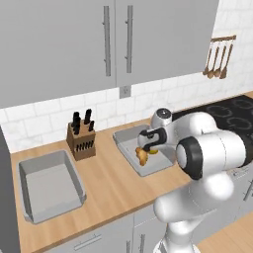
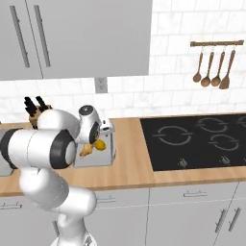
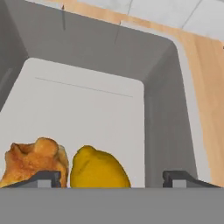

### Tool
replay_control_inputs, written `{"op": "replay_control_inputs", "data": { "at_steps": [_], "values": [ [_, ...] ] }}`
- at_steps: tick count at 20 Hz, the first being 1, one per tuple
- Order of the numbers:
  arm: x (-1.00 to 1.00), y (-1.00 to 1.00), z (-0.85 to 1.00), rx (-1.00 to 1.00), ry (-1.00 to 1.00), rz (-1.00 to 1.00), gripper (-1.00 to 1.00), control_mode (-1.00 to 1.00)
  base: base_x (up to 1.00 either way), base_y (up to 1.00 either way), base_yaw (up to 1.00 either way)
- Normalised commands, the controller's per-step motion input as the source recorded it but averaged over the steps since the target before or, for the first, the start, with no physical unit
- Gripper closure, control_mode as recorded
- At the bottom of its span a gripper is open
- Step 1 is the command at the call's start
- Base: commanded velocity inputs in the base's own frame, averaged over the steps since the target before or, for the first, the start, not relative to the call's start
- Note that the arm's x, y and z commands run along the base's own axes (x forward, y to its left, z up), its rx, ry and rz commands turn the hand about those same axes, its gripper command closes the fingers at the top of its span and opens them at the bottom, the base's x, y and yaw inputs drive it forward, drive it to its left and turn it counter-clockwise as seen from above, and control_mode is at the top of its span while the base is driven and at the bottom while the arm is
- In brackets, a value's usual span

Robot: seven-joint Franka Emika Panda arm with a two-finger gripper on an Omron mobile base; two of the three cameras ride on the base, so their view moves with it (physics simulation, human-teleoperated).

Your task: Place one lemon and one chicken drumstick in each tupperware on the nearby counter, to pack two identical lunches.

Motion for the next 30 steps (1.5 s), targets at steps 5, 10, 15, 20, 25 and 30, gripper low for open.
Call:
{"op": "replay_control_inputs", "data": {
  "at_steps": [5,10,15,20,25,30],
  "values": [
    [-0.47,0.03,0.97,0.0,0.1,-0.11,-1.0,-1.0,0.0,0.0,0.0],
    [-0.99,-0.19,0.75,0.01,0.0,-0.03,-1.0,-1.0,0.0,0.0,0.0],
    [-1.0,-0.54,0.21,0.08,-0.21,-0.02,-1.0,-1.0,0.0,0.0,0.0],
    [-1.0,-0.41,0.03,0.04,-0.33,-0.01,-1.0,-1.0,0.0,0.0,0.0],
    [-0.6,-0.03,-0.01,-0.01,-0.06,0.12,-1.0,1.0,-0.39,0.0,0.28],
    [0.0,0.0,0.0,0.0,0.0,0.0,-1.0,1.0,-0.66,-0.03,0.84]
  ]
}}
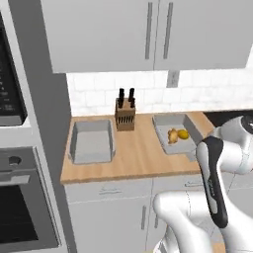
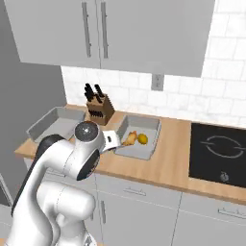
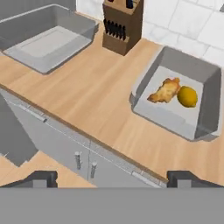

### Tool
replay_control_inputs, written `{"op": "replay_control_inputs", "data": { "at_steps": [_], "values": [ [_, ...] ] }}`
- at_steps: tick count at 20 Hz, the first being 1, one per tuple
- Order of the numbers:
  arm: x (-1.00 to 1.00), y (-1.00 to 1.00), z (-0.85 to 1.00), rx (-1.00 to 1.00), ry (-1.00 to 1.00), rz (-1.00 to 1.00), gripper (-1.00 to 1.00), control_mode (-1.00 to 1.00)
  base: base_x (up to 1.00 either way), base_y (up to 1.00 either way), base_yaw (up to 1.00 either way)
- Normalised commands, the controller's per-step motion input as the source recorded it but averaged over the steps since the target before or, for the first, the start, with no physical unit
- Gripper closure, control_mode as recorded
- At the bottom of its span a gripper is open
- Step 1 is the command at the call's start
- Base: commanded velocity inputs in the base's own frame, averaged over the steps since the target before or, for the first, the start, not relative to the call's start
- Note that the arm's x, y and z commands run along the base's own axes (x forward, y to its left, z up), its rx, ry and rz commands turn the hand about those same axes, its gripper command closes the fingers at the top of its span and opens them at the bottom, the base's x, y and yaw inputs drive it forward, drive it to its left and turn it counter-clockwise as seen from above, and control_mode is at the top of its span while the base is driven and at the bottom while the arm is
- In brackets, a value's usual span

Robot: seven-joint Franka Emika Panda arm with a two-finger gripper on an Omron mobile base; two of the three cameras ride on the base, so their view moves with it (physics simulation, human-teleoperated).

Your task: Place one lemon and one chicken drumstick in each tupperware on the nearby counter, to pack two identical lunches.

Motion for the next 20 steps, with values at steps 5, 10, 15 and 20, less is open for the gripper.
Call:
{"op": "replay_control_inputs", "data": {
  "at_steps": [5,10,15,20],
  "values": [
    [0.0,0.0,0.0,0.0,0.0,0.0,-1.0,1.0,-0.64,-0.02,0.81],
    [0.0,0.0,0.0,0.0,0.0,0.0,-1.0,1.0,-0.64,0.5,0.76],
    [0.0,0.0,0.0,0.0,0.0,0.0,-1.0,1.0,-0.66,0.99,0.7],
    [0.0,0.0,0.0,0.0,0.0,0.0,-1.0,1.0,-0.29,1.0,0.53]
  ]
}}
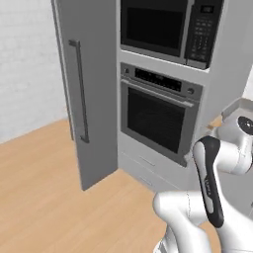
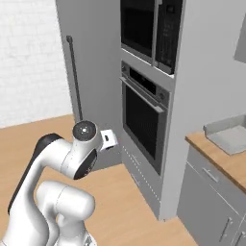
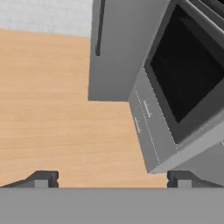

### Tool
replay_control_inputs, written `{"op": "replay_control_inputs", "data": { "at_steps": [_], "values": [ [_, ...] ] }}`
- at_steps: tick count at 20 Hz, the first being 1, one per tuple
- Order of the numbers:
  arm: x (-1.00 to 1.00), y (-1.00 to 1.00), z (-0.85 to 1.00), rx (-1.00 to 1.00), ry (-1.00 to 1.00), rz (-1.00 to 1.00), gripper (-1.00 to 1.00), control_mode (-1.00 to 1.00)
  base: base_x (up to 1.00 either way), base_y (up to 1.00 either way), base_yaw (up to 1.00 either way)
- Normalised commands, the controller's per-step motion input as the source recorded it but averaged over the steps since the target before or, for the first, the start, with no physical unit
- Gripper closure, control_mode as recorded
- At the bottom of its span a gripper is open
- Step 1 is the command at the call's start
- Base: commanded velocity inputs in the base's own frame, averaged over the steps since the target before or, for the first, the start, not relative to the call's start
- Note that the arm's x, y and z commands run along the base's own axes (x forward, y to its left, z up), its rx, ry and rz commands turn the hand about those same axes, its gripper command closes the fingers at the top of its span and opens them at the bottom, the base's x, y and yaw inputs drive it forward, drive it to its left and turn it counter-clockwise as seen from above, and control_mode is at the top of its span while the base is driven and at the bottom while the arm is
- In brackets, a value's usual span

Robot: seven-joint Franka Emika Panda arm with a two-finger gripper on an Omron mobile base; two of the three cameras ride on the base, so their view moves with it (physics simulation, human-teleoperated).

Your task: Place one lemon and one chicken drumstick in each tupperware on the nearby counter, to pack two identical lunches.

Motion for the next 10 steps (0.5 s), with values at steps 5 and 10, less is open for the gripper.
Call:
{"op": "replay_control_inputs", "data": {
  "at_steps": [5,10],
  "values": [
    [0.0,0.0,0.0,0.0,0.0,0.0,-1.0,1.0,0.0,1.0,0.34],
    [0.0,0.0,0.0,0.0,0.0,0.0,-1.0,1.0,0.02,1.0,0.28]
  ]
}}
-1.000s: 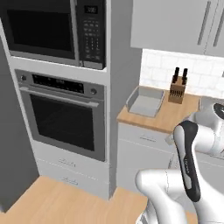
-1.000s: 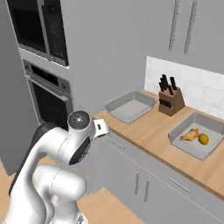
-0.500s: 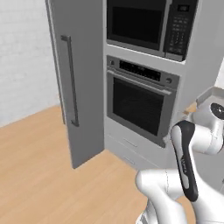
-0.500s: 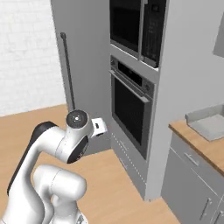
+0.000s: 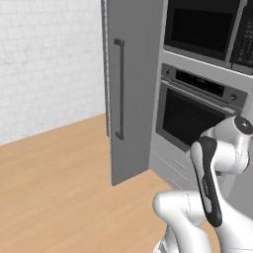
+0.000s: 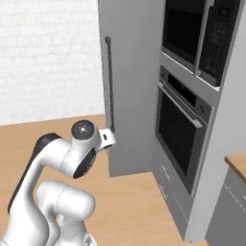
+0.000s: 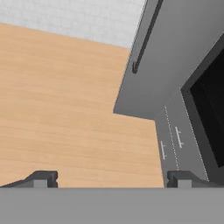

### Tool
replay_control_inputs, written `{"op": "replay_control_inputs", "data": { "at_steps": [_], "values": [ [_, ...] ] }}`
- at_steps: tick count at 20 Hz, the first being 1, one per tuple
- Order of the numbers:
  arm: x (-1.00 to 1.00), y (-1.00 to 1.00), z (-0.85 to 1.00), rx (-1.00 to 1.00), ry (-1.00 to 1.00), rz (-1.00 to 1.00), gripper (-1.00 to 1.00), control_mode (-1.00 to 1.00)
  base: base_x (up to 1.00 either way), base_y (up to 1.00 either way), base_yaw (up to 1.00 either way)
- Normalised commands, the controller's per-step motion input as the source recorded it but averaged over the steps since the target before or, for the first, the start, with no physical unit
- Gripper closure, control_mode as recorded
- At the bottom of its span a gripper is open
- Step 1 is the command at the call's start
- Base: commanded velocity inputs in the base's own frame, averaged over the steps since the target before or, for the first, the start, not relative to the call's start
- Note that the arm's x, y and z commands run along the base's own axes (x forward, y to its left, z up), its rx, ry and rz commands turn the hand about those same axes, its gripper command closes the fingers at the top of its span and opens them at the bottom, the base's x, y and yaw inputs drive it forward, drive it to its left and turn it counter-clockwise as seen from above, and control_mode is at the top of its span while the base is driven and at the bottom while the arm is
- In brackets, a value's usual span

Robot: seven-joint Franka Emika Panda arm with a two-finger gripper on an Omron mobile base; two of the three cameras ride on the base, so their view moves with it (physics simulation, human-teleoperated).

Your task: Place one lemon and one chicken drumstick in each tupperware on the nearby counter, to pack two identical lunches.

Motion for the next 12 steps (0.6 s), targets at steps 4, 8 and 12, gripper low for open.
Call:
{"op": "replay_control_inputs", "data": {
  "at_steps": [4,8,12],
  "values": [
    [0.0,0.0,0.0,0.0,0.0,0.0,-1.0,1.0,0.52,1.0,0.04],
    [0.0,0.0,0.0,0.0,0.0,0.0,-1.0,1.0,0.71,1.0,0.0],
    [0.0,0.0,0.0,0.0,0.0,0.0,-1.0,1.0,0.86,1.0,0.0]
  ]
}}
